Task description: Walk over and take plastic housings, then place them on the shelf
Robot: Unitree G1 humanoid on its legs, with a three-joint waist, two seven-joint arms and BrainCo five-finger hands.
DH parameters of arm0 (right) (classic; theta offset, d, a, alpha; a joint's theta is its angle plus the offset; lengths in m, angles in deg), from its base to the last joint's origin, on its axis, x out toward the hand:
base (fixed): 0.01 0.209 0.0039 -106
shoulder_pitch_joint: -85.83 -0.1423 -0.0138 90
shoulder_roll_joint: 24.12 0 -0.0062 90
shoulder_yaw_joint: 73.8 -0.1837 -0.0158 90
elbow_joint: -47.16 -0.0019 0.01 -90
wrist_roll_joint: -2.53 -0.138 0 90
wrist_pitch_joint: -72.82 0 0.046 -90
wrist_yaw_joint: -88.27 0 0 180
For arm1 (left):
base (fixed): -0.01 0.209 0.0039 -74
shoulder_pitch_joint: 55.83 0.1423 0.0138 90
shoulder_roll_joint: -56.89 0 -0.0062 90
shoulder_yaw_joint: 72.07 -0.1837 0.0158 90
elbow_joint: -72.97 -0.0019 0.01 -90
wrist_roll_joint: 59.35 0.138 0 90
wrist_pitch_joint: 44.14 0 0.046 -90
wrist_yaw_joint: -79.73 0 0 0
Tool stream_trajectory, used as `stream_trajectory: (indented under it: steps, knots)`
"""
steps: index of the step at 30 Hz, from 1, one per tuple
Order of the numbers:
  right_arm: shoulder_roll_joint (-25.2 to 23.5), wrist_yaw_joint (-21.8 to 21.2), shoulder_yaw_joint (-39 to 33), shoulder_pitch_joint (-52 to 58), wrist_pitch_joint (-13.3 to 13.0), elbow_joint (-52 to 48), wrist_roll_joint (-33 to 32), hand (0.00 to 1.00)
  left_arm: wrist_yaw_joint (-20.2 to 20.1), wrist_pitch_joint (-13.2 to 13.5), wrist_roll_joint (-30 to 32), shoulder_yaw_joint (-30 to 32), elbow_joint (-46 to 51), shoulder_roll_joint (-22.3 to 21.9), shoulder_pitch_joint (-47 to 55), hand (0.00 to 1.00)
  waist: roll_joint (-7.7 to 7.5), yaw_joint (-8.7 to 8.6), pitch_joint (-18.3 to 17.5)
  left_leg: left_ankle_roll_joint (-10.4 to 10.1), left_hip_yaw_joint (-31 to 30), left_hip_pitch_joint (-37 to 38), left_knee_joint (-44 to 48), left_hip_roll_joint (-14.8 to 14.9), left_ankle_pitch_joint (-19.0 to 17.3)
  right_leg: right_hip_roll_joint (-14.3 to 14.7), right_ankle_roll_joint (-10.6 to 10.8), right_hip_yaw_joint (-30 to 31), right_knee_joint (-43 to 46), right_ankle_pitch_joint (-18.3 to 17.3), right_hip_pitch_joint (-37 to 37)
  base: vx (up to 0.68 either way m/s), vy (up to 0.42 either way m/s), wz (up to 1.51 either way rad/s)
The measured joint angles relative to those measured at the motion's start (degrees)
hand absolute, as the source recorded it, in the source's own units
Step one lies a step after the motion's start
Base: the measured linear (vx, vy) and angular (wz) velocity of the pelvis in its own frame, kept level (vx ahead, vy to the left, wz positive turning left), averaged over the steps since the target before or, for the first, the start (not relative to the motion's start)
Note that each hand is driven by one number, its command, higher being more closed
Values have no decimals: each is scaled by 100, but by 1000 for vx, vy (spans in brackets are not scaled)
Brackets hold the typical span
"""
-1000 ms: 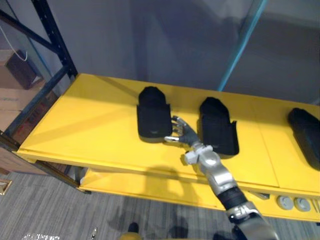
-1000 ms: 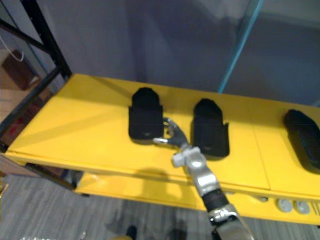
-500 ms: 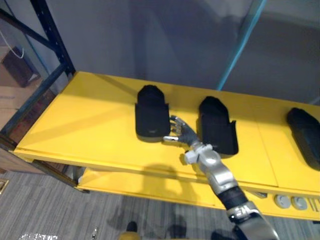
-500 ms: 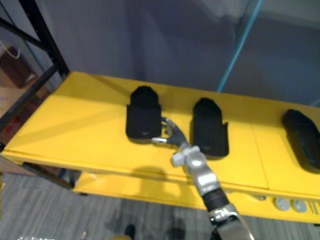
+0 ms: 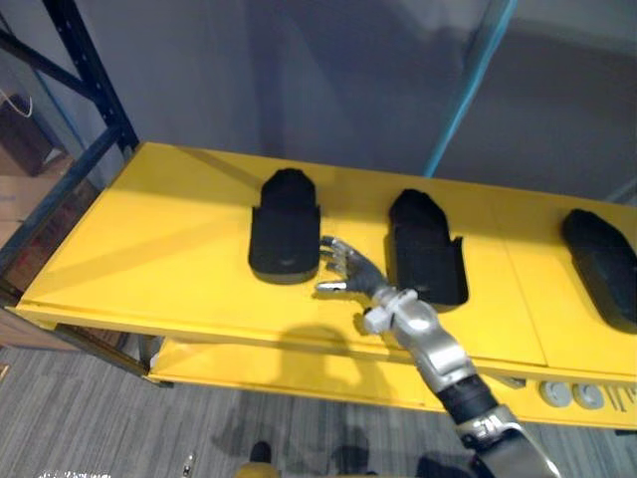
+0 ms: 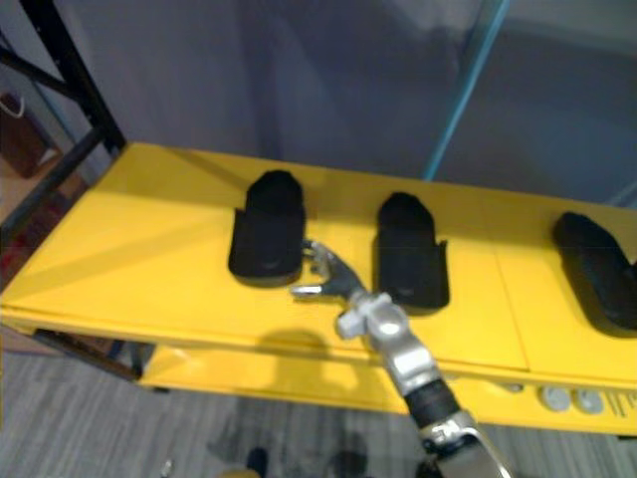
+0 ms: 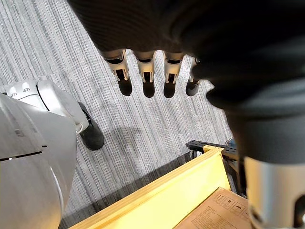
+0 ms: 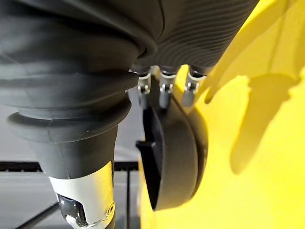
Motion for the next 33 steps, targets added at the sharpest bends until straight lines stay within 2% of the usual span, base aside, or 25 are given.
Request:
stream_trajectory:
  steps: [10, 13, 20, 33]
  knots:
    - [121, -485, 113, 7, 66, -3, 0, 0, 0, -2, 2, 5, -3, 3, 0, 0, 0, -3, -1, 0, 4, 4, 2, 0, 0, 1, -1, 8, 1, 1, -1, 0, 0, 0]
    - [166, -579, 245, 14, 148, -4, -2, 0, 0, -2, 1, 10, -6, 7, 0, 0, 0, -3, -1, 0, 4, 4, 7, 0, 0, 1, -1, 9, 2, 1, -1, 0, 0, 0]
    - [214, -729, 246, 13, 149, -21, -4, 0, -1, -5, 2, 13, -12, 67, 0, 0, -2, -3, -5, 0, 4, 7, 20, 0, 0, 1, -1, 11, 4, 2, -1, 0, 0, 0]
    - [221, -640, 250, 13, 165, -27, 5, 0, -1, -11, 4, 14, -17, 82, 0, 0, -6, -2, -9, 0, 4, 7, 20, 0, 1, 1, -1, 13, 3, 3, -2, 0, 0, 0]
